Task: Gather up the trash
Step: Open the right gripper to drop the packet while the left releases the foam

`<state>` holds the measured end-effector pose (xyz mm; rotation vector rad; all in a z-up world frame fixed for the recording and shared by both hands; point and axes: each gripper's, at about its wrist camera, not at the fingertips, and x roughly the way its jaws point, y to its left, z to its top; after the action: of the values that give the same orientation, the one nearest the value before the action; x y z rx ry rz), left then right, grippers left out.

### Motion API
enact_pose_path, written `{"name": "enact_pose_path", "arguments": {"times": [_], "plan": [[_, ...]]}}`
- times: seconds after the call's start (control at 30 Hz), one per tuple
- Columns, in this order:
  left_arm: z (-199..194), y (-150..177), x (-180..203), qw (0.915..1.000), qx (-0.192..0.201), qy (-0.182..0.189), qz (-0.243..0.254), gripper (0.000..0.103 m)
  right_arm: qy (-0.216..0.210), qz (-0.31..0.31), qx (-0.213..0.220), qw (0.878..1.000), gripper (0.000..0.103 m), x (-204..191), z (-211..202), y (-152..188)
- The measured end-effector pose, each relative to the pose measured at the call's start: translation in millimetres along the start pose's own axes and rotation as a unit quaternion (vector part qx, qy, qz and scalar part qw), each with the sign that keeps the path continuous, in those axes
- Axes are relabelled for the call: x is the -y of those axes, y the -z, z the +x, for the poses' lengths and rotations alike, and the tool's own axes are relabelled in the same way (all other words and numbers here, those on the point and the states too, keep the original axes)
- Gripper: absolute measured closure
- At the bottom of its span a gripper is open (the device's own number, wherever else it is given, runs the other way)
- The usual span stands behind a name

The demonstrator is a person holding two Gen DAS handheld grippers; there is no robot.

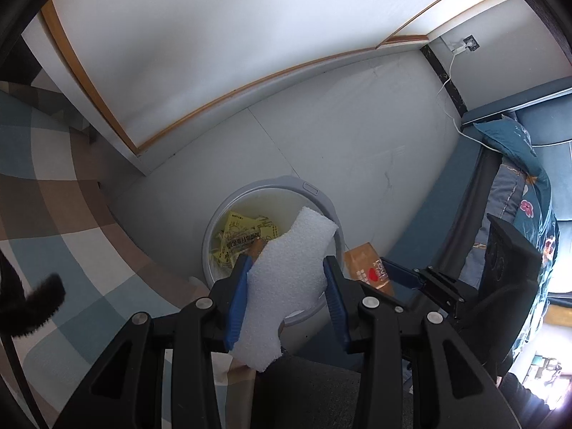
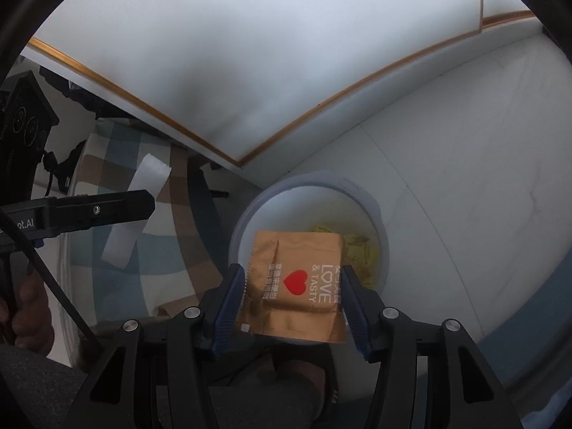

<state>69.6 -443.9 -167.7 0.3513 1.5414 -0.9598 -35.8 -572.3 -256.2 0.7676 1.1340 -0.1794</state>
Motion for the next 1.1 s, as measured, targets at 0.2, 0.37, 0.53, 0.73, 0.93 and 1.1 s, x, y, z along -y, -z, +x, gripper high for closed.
{"name": "enact_pose_path", "arguments": {"times": [0.2,0.37,0.53,0.73,0.93,1.1], "plan": [[10,-3,0,0.9996,-0.025,0.01,-0.013,0.068,-0.003,-0.002,-0.029,1.0,0.039,5,21,2],[17,-6,-1,0.9989,-0.04,0.017,-0.018,0.068,0.001,-0.006,-0.043,0.999,0.035,7,32,3],[22,-9,2,0.9983,-0.051,0.018,-0.02,0.068,0.0,0.003,-0.038,0.999,0.033,14,29,6],[36,-10,4,0.9969,-0.078,0.005,-0.014,0.067,0.025,0.031,-0.012,0.999,0.032,33,10,12],[42,-7,3,0.9956,-0.093,-0.011,-0.005,0.067,0.047,0.075,0.028,0.996,0.032,53,-13,12],[40,-8,5,0.9958,-0.091,-0.014,-0.001,0.049,0.051,0.079,0.045,0.995,0.03,53,-22,9]]}}
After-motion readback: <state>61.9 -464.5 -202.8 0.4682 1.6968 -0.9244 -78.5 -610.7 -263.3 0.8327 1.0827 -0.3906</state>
